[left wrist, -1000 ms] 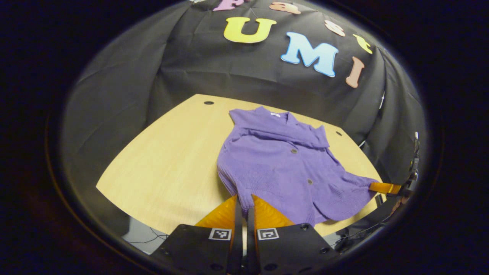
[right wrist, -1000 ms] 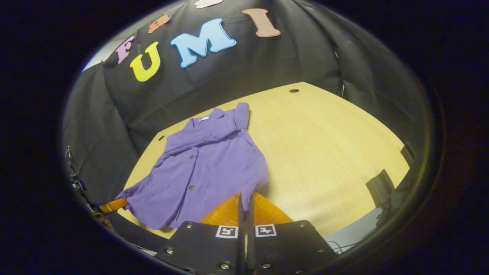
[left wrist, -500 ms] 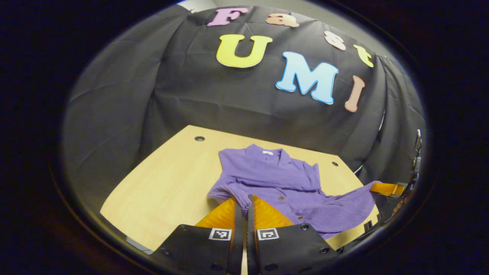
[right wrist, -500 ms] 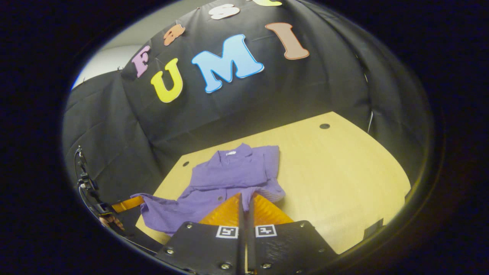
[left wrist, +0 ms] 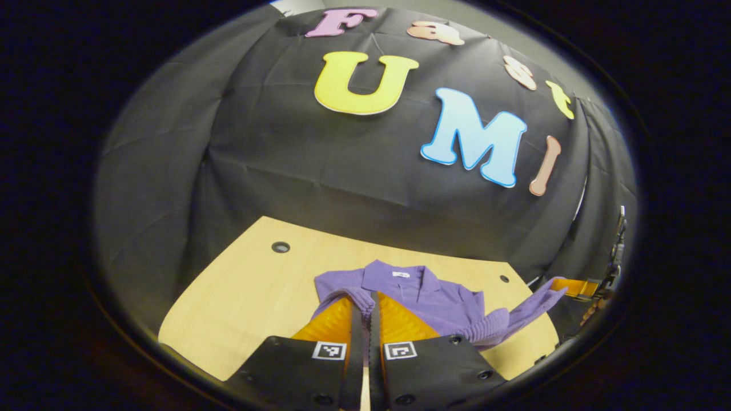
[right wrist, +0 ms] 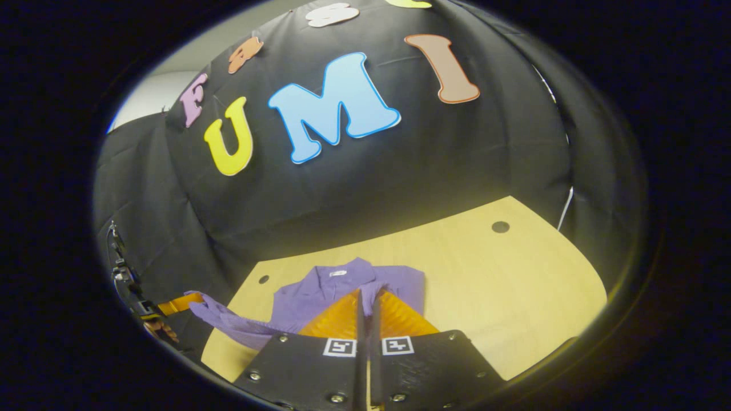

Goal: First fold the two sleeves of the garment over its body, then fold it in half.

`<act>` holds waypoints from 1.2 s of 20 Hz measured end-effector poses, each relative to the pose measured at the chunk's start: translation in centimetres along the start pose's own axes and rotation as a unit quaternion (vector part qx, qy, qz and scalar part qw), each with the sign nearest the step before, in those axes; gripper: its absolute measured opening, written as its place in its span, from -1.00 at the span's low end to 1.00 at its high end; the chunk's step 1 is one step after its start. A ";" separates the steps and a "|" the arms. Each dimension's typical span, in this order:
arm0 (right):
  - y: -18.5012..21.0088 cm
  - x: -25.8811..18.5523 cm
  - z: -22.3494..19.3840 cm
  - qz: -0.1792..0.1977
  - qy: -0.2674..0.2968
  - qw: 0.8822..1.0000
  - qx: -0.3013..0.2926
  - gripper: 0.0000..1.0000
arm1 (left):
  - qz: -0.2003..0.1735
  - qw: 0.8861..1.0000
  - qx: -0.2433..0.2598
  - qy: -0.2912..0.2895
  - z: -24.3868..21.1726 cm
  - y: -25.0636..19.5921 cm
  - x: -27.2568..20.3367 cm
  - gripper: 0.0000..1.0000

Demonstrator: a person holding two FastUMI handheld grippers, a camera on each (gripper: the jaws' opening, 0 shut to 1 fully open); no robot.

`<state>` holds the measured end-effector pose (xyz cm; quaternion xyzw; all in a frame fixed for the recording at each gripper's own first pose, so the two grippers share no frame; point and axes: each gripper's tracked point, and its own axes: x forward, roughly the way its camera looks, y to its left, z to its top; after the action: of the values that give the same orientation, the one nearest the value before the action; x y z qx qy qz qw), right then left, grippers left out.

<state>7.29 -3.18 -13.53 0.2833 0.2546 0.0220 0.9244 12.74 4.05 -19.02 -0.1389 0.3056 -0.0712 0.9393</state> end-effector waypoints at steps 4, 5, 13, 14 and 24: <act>-0.9 6.4 1.2 -0.038 0.012 0.999 0.003 -0.96 | -0.007 1.000 -0.006 0.016 1.5 1.9 6.8 -0.81; -1.0 7.9 1.3 -0.042 0.016 0.999 0.010 -0.96 | -0.009 1.000 -0.004 0.020 1.6 2.4 8.6 -0.79; -2.8 18.8 0.3 -0.087 0.069 0.994 0.013 -0.96 | -0.027 0.997 0.031 0.068 -0.6 4.0 20.7 -0.81; -3.1 20.0 -0.1 -0.093 0.076 0.993 0.014 -0.96 | -0.026 0.996 0.036 0.073 -1.2 4.2 21.9 -0.81; -7.5 26.1 -3.5 -0.144 0.111 0.983 0.034 -0.96 | -0.024 0.996 0.066 0.057 -4.1 5.5 29.4 -0.81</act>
<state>27.51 -2.85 -31.96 0.2702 0.3943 -0.0888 0.8739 34.24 1.96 -40.17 -0.0801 0.3496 -0.1215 0.9255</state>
